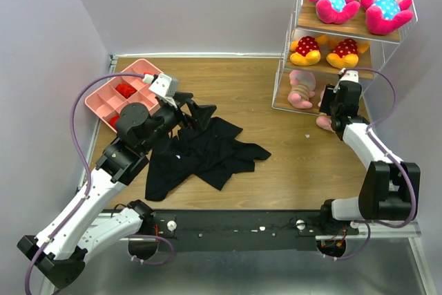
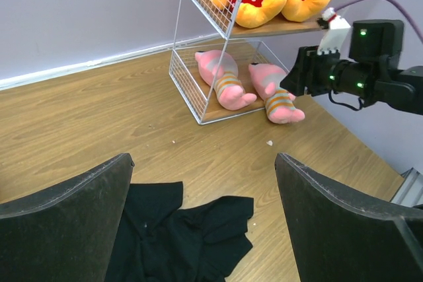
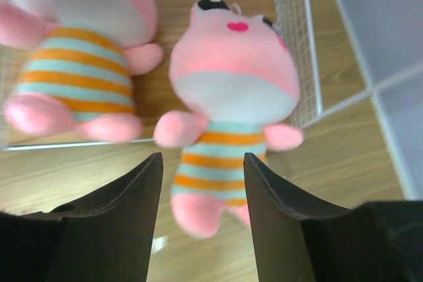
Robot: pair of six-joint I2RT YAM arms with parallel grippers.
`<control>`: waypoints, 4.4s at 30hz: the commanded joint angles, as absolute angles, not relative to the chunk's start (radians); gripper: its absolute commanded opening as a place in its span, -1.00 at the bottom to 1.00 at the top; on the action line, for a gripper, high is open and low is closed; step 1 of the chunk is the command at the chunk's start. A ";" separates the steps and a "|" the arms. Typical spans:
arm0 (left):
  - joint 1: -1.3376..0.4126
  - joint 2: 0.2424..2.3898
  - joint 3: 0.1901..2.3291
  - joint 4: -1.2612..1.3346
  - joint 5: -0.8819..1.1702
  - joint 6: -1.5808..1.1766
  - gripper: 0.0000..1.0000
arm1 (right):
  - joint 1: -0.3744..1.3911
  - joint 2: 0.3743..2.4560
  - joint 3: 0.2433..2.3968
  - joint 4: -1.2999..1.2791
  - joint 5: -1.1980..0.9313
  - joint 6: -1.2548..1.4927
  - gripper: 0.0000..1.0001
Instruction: Place and organize the stuffed toys onto the shelf
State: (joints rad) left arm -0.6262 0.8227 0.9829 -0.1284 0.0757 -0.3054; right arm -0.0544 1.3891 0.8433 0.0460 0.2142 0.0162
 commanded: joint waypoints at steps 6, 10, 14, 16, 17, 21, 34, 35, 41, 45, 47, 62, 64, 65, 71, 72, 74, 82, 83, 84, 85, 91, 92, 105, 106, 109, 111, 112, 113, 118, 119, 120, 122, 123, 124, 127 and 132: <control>-0.630 0.792 0.965 -0.097 0.087 -0.307 0.98 | -0.061 1.138 0.713 -0.165 0.138 0.729 0.20; -0.630 0.795 0.965 -0.094 0.089 -0.305 0.98 | -0.081 1.112 0.680 -0.247 0.173 0.954 0.18; -0.630 0.798 0.963 -0.094 0.090 -0.308 0.98 | -0.173 1.114 0.635 -0.197 0.082 1.041 0.00; -0.630 0.801 0.963 -0.091 0.101 -0.311 0.98 | -0.242 1.143 0.623 -0.190 0.037 1.057 -0.22; -0.630 0.802 0.965 -0.089 0.104 -0.313 0.97 | -0.264 1.160 0.621 -0.190 0.005 1.058 -0.31; -0.630 0.804 0.966 -0.094 0.112 -0.314 0.98 | -0.321 1.198 0.560 -0.129 -0.038 1.077 -0.56; -0.630 0.802 0.969 -0.100 0.101 -0.304 0.97 | -0.322 1.339 0.580 0.049 0.037 1.052 -0.71; -0.630 0.802 0.971 -0.100 0.101 -0.304 0.98 | -0.322 1.356 0.590 0.070 0.020 1.046 -0.71; -0.630 0.808 0.973 -0.103 0.098 -0.299 0.97 | -0.324 1.451 0.644 0.150 0.005 1.025 -0.71; -0.630 0.813 0.974 -0.104 0.100 -0.299 0.98 | -0.324 1.445 0.657 0.213 0.008 0.999 -0.72; -0.630 0.815 0.974 -0.104 0.106 -0.301 0.97 | -0.324 1.448 0.675 0.228 0.011 0.988 -0.72; -0.630 0.821 0.973 -0.103 0.121 -0.304 0.98 | -0.322 1.577 0.744 0.310 -0.035 1.028 -0.71; -0.630 0.819 0.973 -0.101 0.121 -0.305 0.98 | -0.322 1.588 0.738 0.334 -0.040 1.038 -0.71; -0.630 0.821 0.973 -0.101 0.121 -0.305 0.97 | -0.322 1.589 0.739 0.359 -0.047 1.042 -0.72; -0.630 0.827 0.973 -0.103 0.129 -0.307 0.97 | -0.322 1.620 0.738 0.443 -0.058 1.058 -0.72; -0.629 0.827 0.974 -0.103 0.127 -0.307 0.98 | -0.322 1.623 0.736 0.454 -0.060 1.058 -0.71; -0.630 0.828 0.973 -0.101 0.126 -0.305 0.98 | -0.322 1.640 0.736 0.486 -0.074 1.072 -0.71; -0.630 0.838 0.971 -0.103 0.124 -0.302 0.98 | -0.322 1.643 0.723 0.572 -0.124 1.069 -0.69; -0.630 0.838 0.969 -0.101 0.124 -0.299 0.98 | -0.322 1.628 0.719 0.559 -0.123 1.065 -0.68; -0.630 0.838 0.969 -0.101 0.121 -0.298 0.97 | -0.322 1.614 0.718 0.543 -0.118 1.060 -0.67; -0.630 0.839 0.969 -0.103 0.118 -0.298 0.98 | -0.322 1.577 0.716 0.526 -0.115 1.046 -0.64; -0.630 0.853 0.973 -0.118 0.077 -0.273 0.97 | -0.322 1.459 0.660 0.371 -0.069 1.029 -0.22; -0.630 0.853 0.968 -0.118 0.060 -0.270 0.98 | -0.322 1.421 0.643 0.347 -0.069 1.026 -0.21; -0.632 0.865 0.979 -0.135 0.063 -0.267 0.97 | -0.264 0.800 0.609 -0.331 -0.258 0.677 0.60; -0.632 0.864 0.979 -0.135 0.061 -0.267 0.98 | -0.258 0.726 0.624 -0.375 -0.262 0.645 0.74; -0.637 0.853 0.979 -0.138 0.072 -0.267 0.98 | -0.230 0.657 0.715 -0.550 -0.267 0.612 0.99; -0.638 0.842 0.980 -0.153 0.083 -0.268 0.98 | -0.203 0.605 0.796 -0.650 -0.287 0.597 1.00; -0.638 0.836 0.980 -0.169 0.089 -0.270 0.98 | -0.178 0.588 0.819 -0.678 -0.294 0.582 1.00; -0.638 0.821 0.974 -0.176 0.107 -0.270 0.98 | -0.169 0.550 0.846 -0.724 -0.299 0.572 1.00; -0.638 0.744 0.920 -0.207 0.189 -0.264 0.98 | -0.161 0.535 0.981 -0.807 -0.540 0.398 1.00; -0.638 0.714 0.895 -0.207 0.204 -0.265 0.98 | -0.161 0.535 0.989 -0.825 -0.572 0.373 1.00; -0.638 0.697 0.876 -0.204 0.231 -0.265 0.98 | -0.146 0.511 0.991 -0.839 -0.560 0.364 1.00; -0.638 0.658 0.827 -0.163 0.250 -0.285 0.98 | -0.121 0.454 0.934 -0.795 -0.586 0.374 1.00; -0.638 0.649 0.819 -0.149 0.265 -0.290 0.98 | -0.121 0.428 0.919 -0.746 -0.610 0.377 1.00; -0.638 0.644 0.813 -0.134 0.279 -0.294 0.98 | -0.121 0.378 0.907 -0.723 -0.612 0.380 1.00; -0.638 0.643 0.801 -0.123 0.259 -0.302 0.98 | -0.121 0.331 0.890 -0.680 -0.601 0.371 1.00; -0.638 0.676 0.827 -0.155 0.275 -0.296 0.98 | -0.123 0.367 0.917 -0.727 -0.574 0.370 1.00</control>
